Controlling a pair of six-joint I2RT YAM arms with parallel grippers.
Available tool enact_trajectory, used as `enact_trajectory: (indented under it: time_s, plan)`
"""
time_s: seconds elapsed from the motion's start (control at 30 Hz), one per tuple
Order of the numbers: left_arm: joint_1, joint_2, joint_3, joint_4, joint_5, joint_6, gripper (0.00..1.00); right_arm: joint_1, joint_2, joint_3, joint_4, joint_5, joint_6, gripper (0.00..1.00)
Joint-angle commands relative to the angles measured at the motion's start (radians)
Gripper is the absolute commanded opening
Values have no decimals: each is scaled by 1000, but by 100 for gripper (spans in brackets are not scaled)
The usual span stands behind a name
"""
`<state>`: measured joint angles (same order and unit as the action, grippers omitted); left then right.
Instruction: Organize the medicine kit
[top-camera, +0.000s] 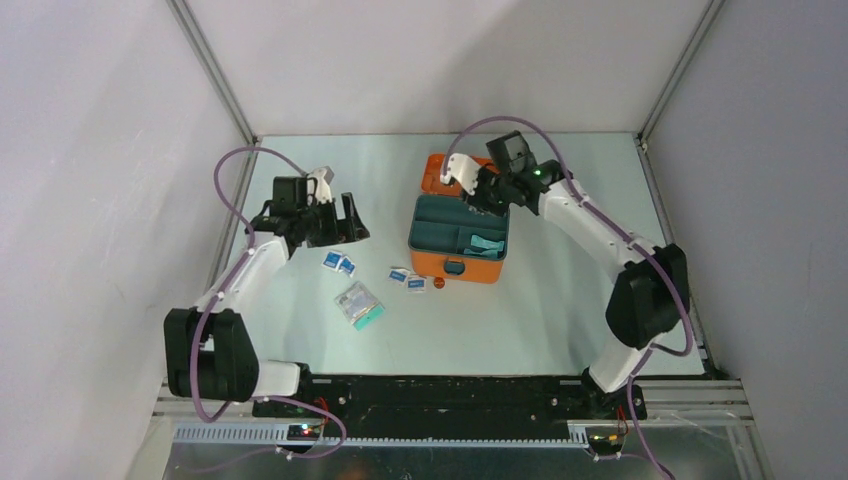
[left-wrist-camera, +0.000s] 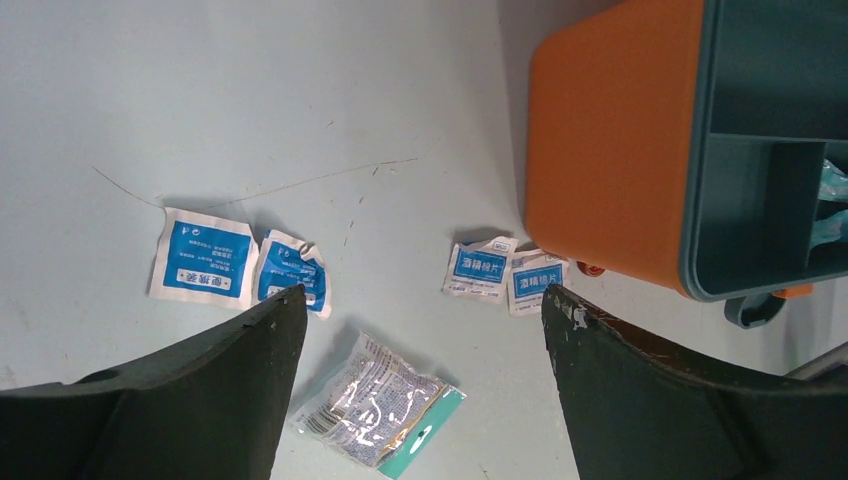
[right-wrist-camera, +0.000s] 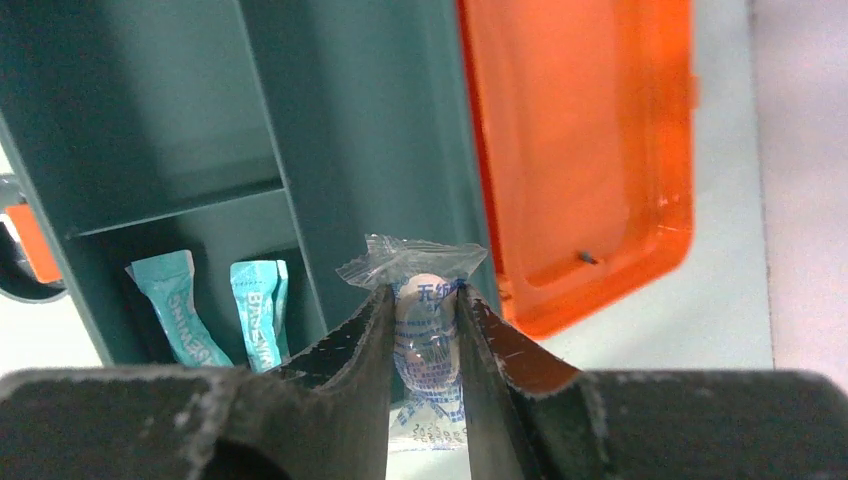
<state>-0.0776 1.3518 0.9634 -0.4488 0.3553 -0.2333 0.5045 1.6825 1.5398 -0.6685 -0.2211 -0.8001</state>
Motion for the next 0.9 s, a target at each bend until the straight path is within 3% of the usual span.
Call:
enact_trajectory:
  time_s: [0.0, 0.13, 0.33, 0.5, 0.7, 0.87]
  plan:
    - [8, -73, 12, 18, 21, 26, 92, 26, 61, 96, -74, 44, -104, 31]
    - [9, -83, 4, 22, 25, 29, 92, 28, 102, 126, -109, 39, -104, 35]
    - [7, -85, 6, 24, 31, 29, 92, 29, 115, 148, -131, 12, -74, 51]
    - [9, -94, 4, 23, 11, 38, 92, 30, 91, 170, -141, 0, -29, 52]
    - [36, -110, -8, -12, -75, 96, 92, 77, -38, 108, 18, -2, 187, 54]
    - [136, -115, -18, -37, -61, 51, 92, 183, -77, 25, 136, -88, 329, 70]
